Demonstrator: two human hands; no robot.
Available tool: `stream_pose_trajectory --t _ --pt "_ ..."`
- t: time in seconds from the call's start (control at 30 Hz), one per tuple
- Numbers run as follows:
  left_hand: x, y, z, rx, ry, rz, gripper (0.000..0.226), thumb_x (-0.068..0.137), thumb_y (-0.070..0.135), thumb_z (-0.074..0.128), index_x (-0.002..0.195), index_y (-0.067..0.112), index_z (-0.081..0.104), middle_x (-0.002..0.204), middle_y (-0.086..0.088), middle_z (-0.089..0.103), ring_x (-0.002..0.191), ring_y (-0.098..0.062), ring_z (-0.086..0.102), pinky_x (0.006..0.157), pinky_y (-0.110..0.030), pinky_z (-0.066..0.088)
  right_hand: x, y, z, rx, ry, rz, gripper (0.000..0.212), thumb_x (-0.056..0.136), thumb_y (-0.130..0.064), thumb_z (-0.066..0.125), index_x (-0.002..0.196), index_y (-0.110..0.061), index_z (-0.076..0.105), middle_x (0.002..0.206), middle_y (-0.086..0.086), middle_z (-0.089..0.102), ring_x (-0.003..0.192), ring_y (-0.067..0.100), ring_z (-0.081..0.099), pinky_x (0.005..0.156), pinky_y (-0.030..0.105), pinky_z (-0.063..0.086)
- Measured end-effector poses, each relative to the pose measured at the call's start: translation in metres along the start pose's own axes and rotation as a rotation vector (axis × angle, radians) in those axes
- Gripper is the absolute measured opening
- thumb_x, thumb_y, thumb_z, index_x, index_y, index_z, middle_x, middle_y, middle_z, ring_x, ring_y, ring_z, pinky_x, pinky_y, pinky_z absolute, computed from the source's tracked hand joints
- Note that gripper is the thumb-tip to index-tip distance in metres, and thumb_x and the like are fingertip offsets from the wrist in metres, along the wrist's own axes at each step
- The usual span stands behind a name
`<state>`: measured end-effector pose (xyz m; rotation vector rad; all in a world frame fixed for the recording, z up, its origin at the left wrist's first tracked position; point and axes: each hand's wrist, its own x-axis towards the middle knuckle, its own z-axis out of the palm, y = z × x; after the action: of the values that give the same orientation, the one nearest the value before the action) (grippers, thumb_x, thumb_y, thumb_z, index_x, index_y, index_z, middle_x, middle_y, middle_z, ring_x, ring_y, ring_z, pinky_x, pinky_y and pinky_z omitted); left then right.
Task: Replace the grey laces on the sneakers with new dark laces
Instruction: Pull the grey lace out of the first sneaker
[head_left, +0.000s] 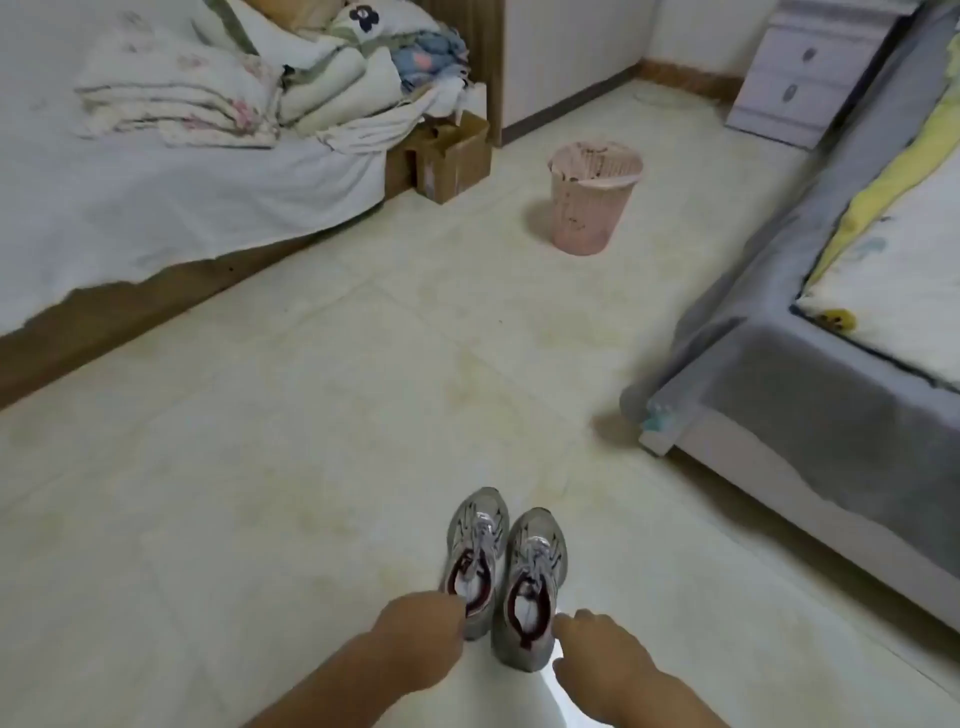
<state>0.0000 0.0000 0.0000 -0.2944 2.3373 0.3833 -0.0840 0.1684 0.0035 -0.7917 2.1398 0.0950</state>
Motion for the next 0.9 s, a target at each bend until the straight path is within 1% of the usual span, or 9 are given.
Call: stream_pose_trajectory --t 0.1,0.17,0.4,0.5,0.6,0.67,0.77,0.83,0.9 --pt "0.048 -0.009 0.033 0.089 0.021 -0.050 0.031 0.095 0.019 0.035 0.122 0.010 0.047 0.125 -0.012 0.053 0.113 -0.029 0.051 0.095 -0.036 0.041 0.045 0.010 0.033 -0.082 0.015 -0.010 0.034 0.091 -0.009 0.038 0.125 -0.009 0.045 0.127 0.014 0.048 0.118 0.028 0.045 0.087 0.034 0.039" --pt "0.082 -0.014 0.056 0.148 0.072 -0.048 0.028 0.093 0.016 0.037 0.118 0.009 0.048 0.122 -0.013 0.053 0.111 -0.030 0.052 0.090 -0.037 0.042 0.078 0.015 0.056 -0.131 0.039 -0.029 0.036 0.091 -0.007 0.039 0.127 -0.009 0.043 0.127 0.015 0.048 0.118 0.028 0.045 0.090 0.035 0.039" --pt "0.169 -0.026 0.137 0.291 0.250 0.009 0.033 0.092 0.016 0.039 0.124 0.010 0.044 0.127 -0.010 0.048 0.116 -0.028 0.045 0.091 -0.035 0.037 0.164 0.028 0.133 -0.230 0.164 -0.059 0.038 0.096 -0.018 0.041 0.132 -0.008 0.039 0.131 0.015 0.045 0.122 0.029 0.039 0.094 0.038 0.036" --pt "0.189 -0.031 0.161 0.325 0.298 0.032 0.032 0.090 0.014 0.043 0.121 0.010 0.047 0.118 -0.010 0.056 0.108 -0.028 0.053 0.087 -0.033 0.038 0.179 0.031 0.151 -0.268 0.210 -0.101 0.034 0.096 -0.018 0.039 0.128 -0.007 0.043 0.130 0.015 0.048 0.121 0.028 0.041 0.093 0.037 0.037" --pt "0.196 -0.035 0.166 0.311 0.364 0.050 0.039 0.058 0.019 0.076 0.096 0.013 0.066 0.082 -0.007 0.068 0.073 -0.021 0.066 0.063 -0.022 0.047 0.187 0.035 0.160 -0.244 0.288 -0.123 0.034 0.090 -0.003 0.041 0.123 -0.007 0.045 0.125 0.012 0.053 0.118 0.026 0.043 0.088 0.035 0.040" --pt "0.194 -0.033 0.167 0.293 0.423 0.047 0.048 0.038 0.021 0.083 0.083 0.013 0.069 0.070 -0.005 0.067 0.062 -0.018 0.065 0.055 -0.018 0.046 0.189 0.038 0.164 -0.211 0.331 -0.130 0.037 0.087 0.001 0.040 0.123 -0.008 0.045 0.123 0.011 0.054 0.118 0.025 0.043 0.086 0.035 0.041" --pt "0.184 -0.026 0.177 0.283 0.362 0.023 0.035 0.076 0.014 0.061 0.111 0.011 0.056 0.106 -0.009 0.063 0.098 -0.026 0.061 0.080 -0.029 0.044 0.186 0.040 0.171 -0.189 0.343 -0.140 0.039 0.089 0.001 0.040 0.126 -0.008 0.043 0.125 0.010 0.053 0.120 0.024 0.040 0.087 0.034 0.042" --pt "0.181 -0.025 0.188 0.299 0.362 0.031 0.029 0.086 0.012 0.048 0.114 0.012 0.051 0.114 -0.008 0.060 0.104 -0.028 0.057 0.085 -0.034 0.041 0.180 0.043 0.177 -0.190 0.310 -0.163 0.037 0.090 0.000 0.040 0.126 -0.007 0.043 0.126 0.011 0.052 0.120 0.024 0.039 0.086 0.035 0.043" --pt "0.172 -0.022 0.193 0.264 0.338 0.011 0.026 0.087 0.013 0.046 0.112 0.012 0.050 0.112 -0.008 0.061 0.101 -0.028 0.059 0.082 -0.033 0.042 0.172 0.047 0.183 -0.208 0.270 -0.197 0.036 0.090 0.001 0.039 0.125 -0.006 0.044 0.127 0.013 0.051 0.120 0.025 0.038 0.079 0.036 0.040"
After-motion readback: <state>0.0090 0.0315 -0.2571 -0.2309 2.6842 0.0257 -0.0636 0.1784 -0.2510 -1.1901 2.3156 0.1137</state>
